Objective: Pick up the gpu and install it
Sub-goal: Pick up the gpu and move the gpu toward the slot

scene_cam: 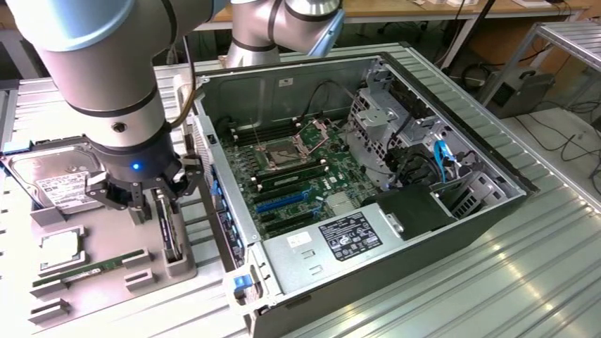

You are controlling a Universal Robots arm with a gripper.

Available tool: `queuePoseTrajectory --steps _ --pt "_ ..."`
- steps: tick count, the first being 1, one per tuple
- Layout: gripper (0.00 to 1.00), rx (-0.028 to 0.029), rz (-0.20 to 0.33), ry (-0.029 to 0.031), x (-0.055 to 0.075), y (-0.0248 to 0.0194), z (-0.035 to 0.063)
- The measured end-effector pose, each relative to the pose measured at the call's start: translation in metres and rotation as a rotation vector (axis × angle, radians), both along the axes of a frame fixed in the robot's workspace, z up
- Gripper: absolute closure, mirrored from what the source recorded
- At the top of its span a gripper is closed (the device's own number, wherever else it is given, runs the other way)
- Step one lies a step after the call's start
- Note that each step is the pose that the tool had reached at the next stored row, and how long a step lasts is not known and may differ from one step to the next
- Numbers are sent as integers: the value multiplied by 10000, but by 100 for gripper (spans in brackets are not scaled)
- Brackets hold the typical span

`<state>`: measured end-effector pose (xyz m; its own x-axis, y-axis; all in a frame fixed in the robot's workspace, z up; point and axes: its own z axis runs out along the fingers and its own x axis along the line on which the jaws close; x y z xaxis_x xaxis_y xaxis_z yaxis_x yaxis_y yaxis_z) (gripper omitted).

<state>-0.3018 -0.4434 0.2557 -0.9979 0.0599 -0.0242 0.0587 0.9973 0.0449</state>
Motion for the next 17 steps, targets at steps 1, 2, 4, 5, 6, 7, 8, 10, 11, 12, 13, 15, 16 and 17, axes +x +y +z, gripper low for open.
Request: queuePoseTrajectory --steps 1,2,4,5,6,7,8,10,11,12,13,15,16,17 --pt "58 2 -1 0 -3 1 -13" --pt "58 4 -1 -1 -6 1 -26" --pt "58 3 -1 2 -11 1 -37" --pt "58 2 -1 3 -11 1 -39" --pt "58 2 -2 2 -12 1 -39" --pt "58 3 -2 1 -11 1 -40" --pt "58 6 -1 -1 -11 2 -45" --pt "58 8 -2 -1 -11 2 -56" --pt "58 21 -3 0 -12 2 -61" --pt "58 45 -3 1 -12 2 -65" --pt "58 82 -2 1 -12 1 -69" --pt "58 127 -2 -1 -11 2 -75" --pt "58 139 -2 0 -11 2 -79" --pt "58 141 -3 0 -12 2 -80"
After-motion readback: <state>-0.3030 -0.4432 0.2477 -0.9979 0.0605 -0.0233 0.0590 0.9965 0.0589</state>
